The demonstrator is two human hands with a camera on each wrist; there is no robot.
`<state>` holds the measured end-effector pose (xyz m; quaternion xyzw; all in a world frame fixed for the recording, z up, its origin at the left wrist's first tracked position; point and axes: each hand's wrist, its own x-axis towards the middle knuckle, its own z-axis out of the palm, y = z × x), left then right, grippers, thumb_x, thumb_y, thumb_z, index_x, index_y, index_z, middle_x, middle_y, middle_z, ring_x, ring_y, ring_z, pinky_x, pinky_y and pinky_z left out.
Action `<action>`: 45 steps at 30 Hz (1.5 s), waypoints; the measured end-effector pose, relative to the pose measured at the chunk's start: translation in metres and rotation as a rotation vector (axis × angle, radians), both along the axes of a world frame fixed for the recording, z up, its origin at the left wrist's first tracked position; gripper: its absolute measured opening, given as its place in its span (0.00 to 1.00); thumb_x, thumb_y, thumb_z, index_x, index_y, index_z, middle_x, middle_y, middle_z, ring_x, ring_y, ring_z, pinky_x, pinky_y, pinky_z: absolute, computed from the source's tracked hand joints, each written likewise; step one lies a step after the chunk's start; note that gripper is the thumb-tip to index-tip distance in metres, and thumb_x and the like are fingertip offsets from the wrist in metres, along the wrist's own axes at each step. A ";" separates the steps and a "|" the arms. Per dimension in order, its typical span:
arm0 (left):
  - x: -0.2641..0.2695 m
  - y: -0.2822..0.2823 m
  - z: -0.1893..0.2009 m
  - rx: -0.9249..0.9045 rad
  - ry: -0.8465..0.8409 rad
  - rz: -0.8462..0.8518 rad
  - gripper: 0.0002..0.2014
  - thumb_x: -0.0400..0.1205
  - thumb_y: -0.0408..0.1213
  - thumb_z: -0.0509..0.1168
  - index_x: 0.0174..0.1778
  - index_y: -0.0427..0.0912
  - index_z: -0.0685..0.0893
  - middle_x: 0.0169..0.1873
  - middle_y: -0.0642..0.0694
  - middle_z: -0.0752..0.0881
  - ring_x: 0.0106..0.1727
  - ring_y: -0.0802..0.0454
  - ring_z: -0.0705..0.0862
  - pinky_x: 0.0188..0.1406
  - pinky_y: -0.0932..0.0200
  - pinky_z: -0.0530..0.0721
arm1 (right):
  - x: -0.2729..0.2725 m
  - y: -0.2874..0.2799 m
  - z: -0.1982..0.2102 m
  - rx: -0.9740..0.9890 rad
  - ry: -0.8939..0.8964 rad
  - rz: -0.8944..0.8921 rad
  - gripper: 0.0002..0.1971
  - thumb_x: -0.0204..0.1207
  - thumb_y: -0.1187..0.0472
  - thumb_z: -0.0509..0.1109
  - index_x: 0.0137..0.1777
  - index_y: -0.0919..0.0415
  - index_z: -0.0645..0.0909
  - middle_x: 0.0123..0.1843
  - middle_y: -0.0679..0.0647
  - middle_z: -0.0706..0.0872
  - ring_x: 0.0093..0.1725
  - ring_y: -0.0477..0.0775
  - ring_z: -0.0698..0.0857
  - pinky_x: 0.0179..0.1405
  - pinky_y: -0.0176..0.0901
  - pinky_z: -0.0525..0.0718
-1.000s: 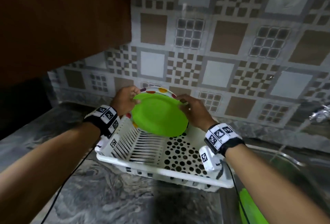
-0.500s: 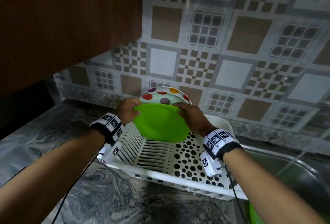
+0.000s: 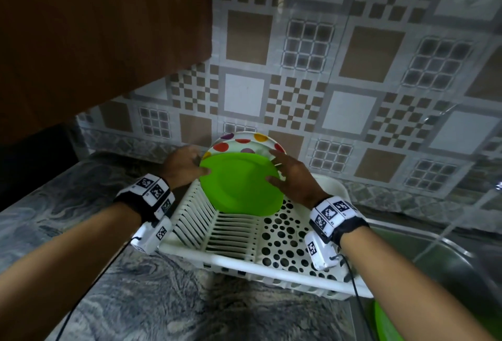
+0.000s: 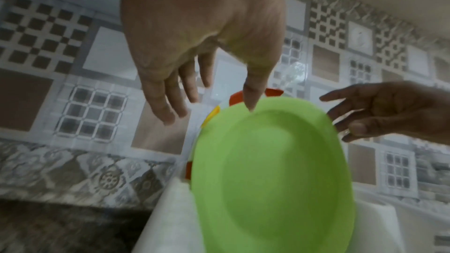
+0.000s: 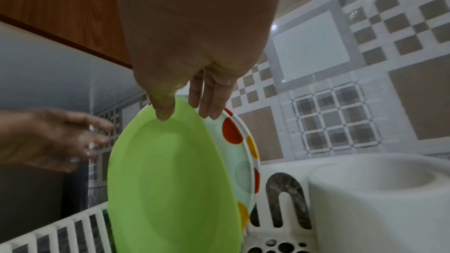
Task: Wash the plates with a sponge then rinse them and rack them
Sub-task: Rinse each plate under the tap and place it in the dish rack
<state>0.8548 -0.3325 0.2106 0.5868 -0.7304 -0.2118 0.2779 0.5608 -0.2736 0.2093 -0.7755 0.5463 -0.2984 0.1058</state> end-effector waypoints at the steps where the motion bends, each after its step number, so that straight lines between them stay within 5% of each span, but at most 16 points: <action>1: -0.005 0.008 0.009 -0.035 0.081 0.067 0.28 0.66 0.47 0.77 0.60 0.44 0.82 0.57 0.44 0.87 0.57 0.45 0.85 0.60 0.45 0.83 | -0.006 0.002 0.002 -0.009 -0.009 -0.014 0.33 0.72 0.54 0.75 0.76 0.54 0.67 0.64 0.56 0.83 0.58 0.53 0.84 0.60 0.53 0.83; 3: -0.018 0.021 0.028 -0.159 0.151 0.116 0.28 0.72 0.42 0.75 0.68 0.45 0.76 0.64 0.45 0.82 0.63 0.46 0.81 0.63 0.50 0.79 | -0.020 0.011 0.007 -0.034 -0.007 -0.050 0.30 0.71 0.55 0.76 0.73 0.54 0.71 0.65 0.54 0.83 0.58 0.49 0.84 0.60 0.51 0.84; 6: -0.048 0.035 0.049 -0.399 0.130 0.060 0.22 0.75 0.45 0.68 0.63 0.42 0.79 0.60 0.46 0.82 0.59 0.49 0.82 0.57 0.56 0.80 | -0.047 0.031 0.015 0.006 -0.069 -0.109 0.30 0.71 0.54 0.76 0.72 0.52 0.72 0.64 0.53 0.83 0.57 0.49 0.84 0.56 0.51 0.85; 11: -0.158 0.079 0.057 -0.474 0.263 -0.212 0.16 0.75 0.34 0.71 0.60 0.44 0.82 0.56 0.47 0.85 0.52 0.54 0.83 0.52 0.59 0.82 | -0.125 0.083 0.021 0.040 -0.089 -0.185 0.23 0.73 0.54 0.74 0.68 0.49 0.76 0.56 0.46 0.84 0.50 0.45 0.84 0.51 0.47 0.86; 14: -0.246 0.109 0.040 -0.373 0.292 -0.396 0.13 0.76 0.32 0.70 0.56 0.41 0.84 0.51 0.48 0.86 0.50 0.54 0.84 0.51 0.61 0.83 | -0.192 0.124 0.018 0.075 -0.038 -0.266 0.14 0.75 0.54 0.72 0.59 0.51 0.82 0.48 0.42 0.85 0.45 0.40 0.84 0.40 0.30 0.80; 18: -0.373 0.140 0.001 -0.175 0.297 -0.468 0.09 0.77 0.27 0.65 0.52 0.39 0.84 0.40 0.52 0.86 0.40 0.61 0.83 0.41 0.71 0.82 | -0.297 0.167 -0.021 0.189 -0.024 -0.371 0.06 0.71 0.55 0.73 0.47 0.49 0.85 0.41 0.45 0.89 0.39 0.44 0.87 0.46 0.45 0.87; 21: -0.455 0.163 -0.036 0.031 0.462 -0.464 0.06 0.76 0.26 0.57 0.43 0.36 0.79 0.28 0.52 0.82 0.31 0.63 0.76 0.34 0.74 0.72 | -0.365 0.193 -0.056 0.329 -0.005 -0.409 0.12 0.70 0.57 0.75 0.53 0.54 0.84 0.45 0.48 0.88 0.44 0.50 0.87 0.51 0.45 0.85; 24: -0.510 0.176 -0.079 0.113 0.201 -0.349 0.09 0.76 0.30 0.64 0.49 0.38 0.86 0.38 0.49 0.87 0.40 0.55 0.83 0.44 0.65 0.79 | -0.411 0.210 -0.090 0.447 -0.056 -0.436 0.19 0.71 0.60 0.75 0.61 0.61 0.80 0.39 0.47 0.81 0.40 0.49 0.82 0.48 0.42 0.80; 27: -0.529 0.186 -0.124 0.233 0.102 -0.265 0.14 0.76 0.34 0.66 0.56 0.39 0.87 0.54 0.41 0.89 0.58 0.42 0.86 0.55 0.58 0.80 | -0.439 0.216 -0.122 0.538 -0.091 -0.417 0.20 0.72 0.63 0.74 0.62 0.65 0.76 0.34 0.45 0.78 0.41 0.51 0.79 0.47 0.40 0.76; 33: -0.527 0.195 -0.222 0.450 -0.171 -0.204 0.16 0.80 0.34 0.66 0.64 0.36 0.82 0.64 0.40 0.83 0.66 0.42 0.81 0.61 0.56 0.77 | -0.450 0.208 -0.171 0.705 -0.058 -0.357 0.23 0.72 0.58 0.73 0.66 0.59 0.74 0.52 0.52 0.81 0.50 0.54 0.84 0.55 0.49 0.84; 35: -0.515 0.200 -0.256 0.484 -0.254 -0.252 0.18 0.78 0.33 0.69 0.64 0.36 0.81 0.65 0.40 0.82 0.65 0.44 0.80 0.58 0.63 0.76 | -0.451 0.203 -0.190 0.734 -0.045 -0.330 0.25 0.70 0.57 0.74 0.67 0.57 0.74 0.58 0.53 0.82 0.54 0.55 0.84 0.57 0.51 0.84; 37: -0.509 0.204 -0.283 0.487 -0.383 -0.304 0.08 0.79 0.31 0.68 0.52 0.42 0.87 0.55 0.37 0.84 0.54 0.45 0.85 0.43 0.72 0.77 | -0.453 0.197 -0.206 0.745 -0.039 -0.313 0.26 0.70 0.57 0.74 0.69 0.56 0.73 0.59 0.48 0.80 0.53 0.51 0.81 0.61 0.52 0.82; 39: -0.510 0.206 -0.308 0.569 -0.158 -0.217 0.19 0.83 0.28 0.59 0.28 0.43 0.87 0.35 0.38 0.83 0.29 0.48 0.86 0.24 0.70 0.78 | -0.452 0.193 -0.215 0.755 -0.020 -0.293 0.26 0.72 0.60 0.73 0.70 0.58 0.73 0.60 0.48 0.79 0.53 0.49 0.78 0.62 0.47 0.79; 40: -0.511 0.210 -0.313 0.628 -0.064 -0.167 0.21 0.82 0.26 0.57 0.24 0.41 0.85 0.29 0.39 0.83 0.22 0.48 0.83 0.19 0.70 0.76 | -0.452 0.191 -0.218 0.754 -0.005 -0.286 0.26 0.72 0.62 0.73 0.71 0.58 0.73 0.64 0.51 0.80 0.55 0.50 0.80 0.61 0.46 0.79; 43: -0.516 0.207 -0.311 0.686 0.038 -0.091 0.14 0.74 0.18 0.62 0.43 0.41 0.86 0.38 0.40 0.87 0.36 0.47 0.83 0.33 0.63 0.79 | -0.452 0.185 -0.224 0.773 0.028 -0.283 0.26 0.73 0.62 0.73 0.71 0.57 0.73 0.70 0.56 0.79 0.65 0.56 0.81 0.64 0.46 0.79; 45: -0.520 0.199 -0.300 0.661 0.216 -0.076 0.17 0.74 0.15 0.61 0.52 0.35 0.87 0.34 0.39 0.84 0.28 0.50 0.82 0.29 0.62 0.79 | -0.454 0.182 -0.223 0.783 0.054 -0.278 0.27 0.73 0.62 0.73 0.72 0.57 0.72 0.73 0.58 0.76 0.68 0.58 0.78 0.67 0.45 0.76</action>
